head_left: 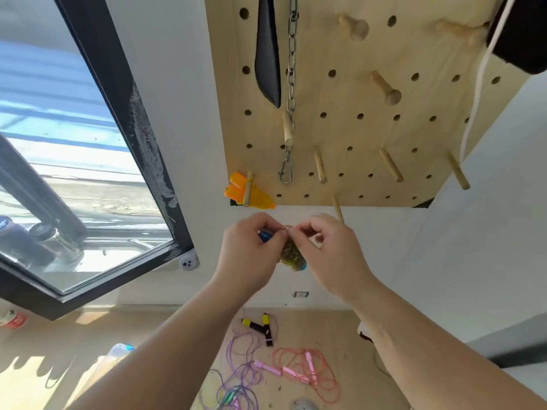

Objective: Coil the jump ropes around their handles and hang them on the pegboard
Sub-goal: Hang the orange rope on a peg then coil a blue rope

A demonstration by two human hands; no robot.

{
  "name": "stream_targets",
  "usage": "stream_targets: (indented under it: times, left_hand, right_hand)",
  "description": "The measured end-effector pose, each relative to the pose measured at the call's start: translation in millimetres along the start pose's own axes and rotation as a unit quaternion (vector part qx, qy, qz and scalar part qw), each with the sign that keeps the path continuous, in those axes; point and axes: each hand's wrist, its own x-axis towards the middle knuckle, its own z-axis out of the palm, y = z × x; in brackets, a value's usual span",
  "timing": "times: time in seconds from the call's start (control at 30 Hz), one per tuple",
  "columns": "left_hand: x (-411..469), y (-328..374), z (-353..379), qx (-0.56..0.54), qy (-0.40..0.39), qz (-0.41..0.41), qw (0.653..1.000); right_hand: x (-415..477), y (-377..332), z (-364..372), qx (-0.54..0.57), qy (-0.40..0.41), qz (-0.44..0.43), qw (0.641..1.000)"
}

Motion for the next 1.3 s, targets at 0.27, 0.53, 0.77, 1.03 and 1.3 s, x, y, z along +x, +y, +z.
stream_targets:
  times: [0.27, 0.53, 0.77, 1.03, 1.3]
  left_hand:
    - [75, 42, 20, -0.162, 0.043, -0.051, 0.985]
    - [113, 53, 40, -0.155, 0.146, -0.048, 0.976]
    - [119, 57, 41, -0.14, 0.175, -0.033, 0.974]
    - [135, 64, 27, -0.102, 0.146, -0.059, 0.982]
    - [139, 57, 27, -0.054, 0.14, 0.002, 0.989]
  right_hand:
    - [96, 18, -5, 0.075, 0.042, -0.062, 0.994]
    - [150, 36, 7, 0.077, 0.081, -0.136, 0.984]
    - [161, 37, 0, 0.049, 0.082, -0.178, 0.979]
    - [166, 37, 0, 0.087, 0.081, -0.184, 0.976]
    - [171, 38, 3, 0.166, 0.06, -0.129, 0.976]
